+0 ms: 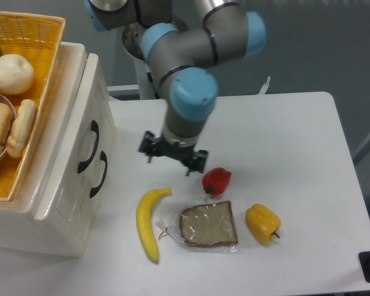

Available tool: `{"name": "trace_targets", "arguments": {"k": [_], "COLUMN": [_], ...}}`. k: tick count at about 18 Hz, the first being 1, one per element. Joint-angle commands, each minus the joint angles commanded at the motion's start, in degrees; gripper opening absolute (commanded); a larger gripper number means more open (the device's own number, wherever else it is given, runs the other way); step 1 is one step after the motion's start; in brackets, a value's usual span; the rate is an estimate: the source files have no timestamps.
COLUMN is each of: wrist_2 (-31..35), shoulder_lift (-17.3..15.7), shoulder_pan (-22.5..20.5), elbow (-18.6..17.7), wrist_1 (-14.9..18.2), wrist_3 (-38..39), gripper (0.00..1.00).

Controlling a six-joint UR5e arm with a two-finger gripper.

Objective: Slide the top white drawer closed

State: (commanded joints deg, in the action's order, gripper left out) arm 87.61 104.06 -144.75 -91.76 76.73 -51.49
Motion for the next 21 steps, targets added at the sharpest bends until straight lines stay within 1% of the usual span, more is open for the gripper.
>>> {"name": "trace_targets", "arguments": {"k": [4,6,7,8,10,12,14,16,18,21], "wrist_2": [1.9,4.0,4.8,4.8,4.8,4.6,4.6,4.8,4.6,4.5], "shoulder_lift": [-2.6,-4.5,-5.4,-6.1,-7.4,-8.3,-9.1,-10.3,-11.2,-11.5], "shoulder_pan": [-3.3,-4.6,-5.4,-6.1,-7.2,-7.4,-7.7,-8.4,-9.8,-10.2], "elbow": [0.1,-0.6,-1.1,-1.1,-1.6,-1.6,-1.8,-3.2,-4.0,-4.0], "wrist_1": [0.4,1.0,1.8,2.4,2.4,2.1,2.2,2.1,2.0,2.0], "wrist_3": [-3.0,-7.4,-9.9,-11.9,-13.9,-15.7,-19.6,-23.0,-24.0,-24.1], "gripper": [1.00,1.00,1.00,1.00,1.00,1.00,1.00,1.00,1.00,1.00]}}
